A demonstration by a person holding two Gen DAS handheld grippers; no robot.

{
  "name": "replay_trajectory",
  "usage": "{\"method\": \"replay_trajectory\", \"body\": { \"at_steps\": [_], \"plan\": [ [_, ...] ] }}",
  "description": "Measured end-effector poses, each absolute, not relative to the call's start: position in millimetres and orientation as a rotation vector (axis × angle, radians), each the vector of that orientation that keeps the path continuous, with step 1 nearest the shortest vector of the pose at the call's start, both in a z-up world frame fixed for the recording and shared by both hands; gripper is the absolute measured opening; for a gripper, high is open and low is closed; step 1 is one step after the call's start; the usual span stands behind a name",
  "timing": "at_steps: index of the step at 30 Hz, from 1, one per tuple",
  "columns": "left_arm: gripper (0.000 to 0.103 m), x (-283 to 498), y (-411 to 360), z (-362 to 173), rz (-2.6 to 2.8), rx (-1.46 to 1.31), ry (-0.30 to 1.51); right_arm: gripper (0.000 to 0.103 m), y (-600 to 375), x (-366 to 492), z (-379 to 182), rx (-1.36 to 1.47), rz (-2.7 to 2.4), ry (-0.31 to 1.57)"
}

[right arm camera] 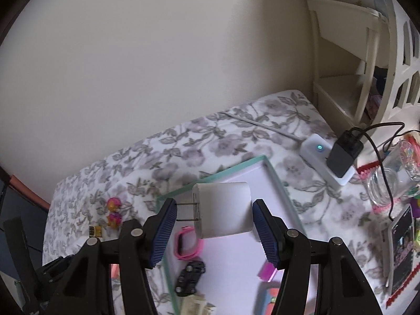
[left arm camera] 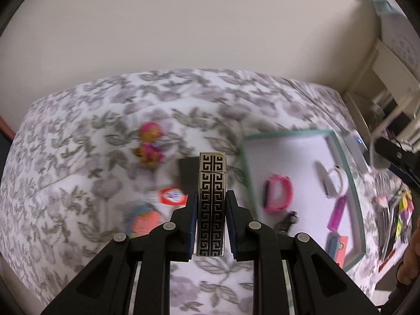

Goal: Organize rigid objects
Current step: 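Lift the bar and charger and carry both over the tray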

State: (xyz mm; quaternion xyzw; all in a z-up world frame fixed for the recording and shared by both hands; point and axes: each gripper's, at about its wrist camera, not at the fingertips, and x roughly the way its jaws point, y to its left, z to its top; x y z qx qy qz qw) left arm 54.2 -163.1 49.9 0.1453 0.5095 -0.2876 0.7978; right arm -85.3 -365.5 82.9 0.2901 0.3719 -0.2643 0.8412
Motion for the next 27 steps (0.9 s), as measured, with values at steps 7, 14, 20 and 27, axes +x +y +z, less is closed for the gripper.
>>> {"method": "replay_trajectory", "body": {
  "at_steps": [7,14,20,27],
  "plan": [
    [0.022,20.8,-211.9,33.2,-0.702,0.409,1.088,0.063,-382.0,-93.2,68.4,0.624,-0.577,0.823],
    [0.022,3.5,-243.8,15.9,-0.737,0.469,1.073,0.063,-385.8,-82.6,38.7,0.634,-0.548,0.903],
    [0.022,6.5,-256.4,-0.6,-0.728,0.49,1.06,0.063,-381.3,-72.5,20.1,0.634,-0.538,0.955],
    [0.022,14.2,-262.3,-18.1,-0.708,0.495,1.066,0.063,-378.4,-66.2,8.1,0.625,-0.536,0.989]
  ]
}}
